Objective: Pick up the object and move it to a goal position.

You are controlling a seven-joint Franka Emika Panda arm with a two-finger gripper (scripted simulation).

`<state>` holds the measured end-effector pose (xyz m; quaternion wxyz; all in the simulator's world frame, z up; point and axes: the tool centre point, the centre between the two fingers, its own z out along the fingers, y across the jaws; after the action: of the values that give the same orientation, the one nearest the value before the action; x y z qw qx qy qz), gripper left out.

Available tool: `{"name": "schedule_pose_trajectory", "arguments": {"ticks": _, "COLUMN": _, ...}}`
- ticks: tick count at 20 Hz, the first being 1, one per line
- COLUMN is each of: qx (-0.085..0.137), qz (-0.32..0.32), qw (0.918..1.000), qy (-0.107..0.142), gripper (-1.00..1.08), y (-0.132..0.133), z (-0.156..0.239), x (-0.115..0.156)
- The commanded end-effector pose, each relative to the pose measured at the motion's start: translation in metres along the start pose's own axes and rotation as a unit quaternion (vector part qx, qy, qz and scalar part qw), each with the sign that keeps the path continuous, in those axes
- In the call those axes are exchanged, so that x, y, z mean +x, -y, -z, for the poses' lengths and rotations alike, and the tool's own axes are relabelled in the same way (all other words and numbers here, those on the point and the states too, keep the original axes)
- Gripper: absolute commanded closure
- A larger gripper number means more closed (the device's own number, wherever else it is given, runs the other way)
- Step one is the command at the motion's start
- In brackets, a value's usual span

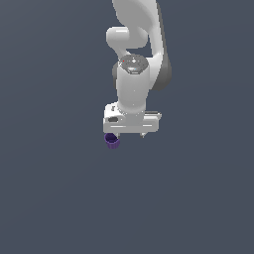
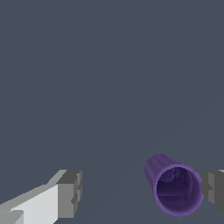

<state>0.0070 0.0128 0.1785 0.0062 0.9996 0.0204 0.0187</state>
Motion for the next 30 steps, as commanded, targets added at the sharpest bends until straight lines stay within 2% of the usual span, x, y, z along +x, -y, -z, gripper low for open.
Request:
{"name": "schedule_pose_trajectory", "arguments": {"ticks": 1, "qx": 0.0, "qz": 0.0, "qw": 1.0, "qy": 0.0, "gripper": -0.2, "y": 0.0, "z": 0.0, "x": 0.0}}
{"name": "schedule_pose_trajectory", "arguments": {"ticks": 7, "qx": 0.0, "qz": -0.02, "qw": 0.9998, "qy": -0.001, "gripper": -0.2, "y": -0.015, "z": 0.004, "x": -0.001}}
{"name": "schedule_pose_trajectory", "arguments": {"ticks": 17, "qx": -0.009, "qz": -0.03, "qw": 0.9995, "qy": 0.0, "gripper": -0.2, "y": -0.016, "z": -0.001, "x": -0.002}}
{"name": "schedule_pose_trajectory", "arguments": {"ticks": 23, "qx": -0.027, "qz": -0.052, "qw": 0.9983, "qy": 0.002, "gripper": -0.2, "y": -0.018, "z": -0.01, "x": -0.005}}
{"name": "schedule_pose_trajectory", "arguments": {"ticks": 30, "qx": -0.062, "qz": -0.092, "qw": 0.9938, "qy": 0.002, "gripper": -0.2, "y": -0.022, "z": -0.026, "x": -0.011}}
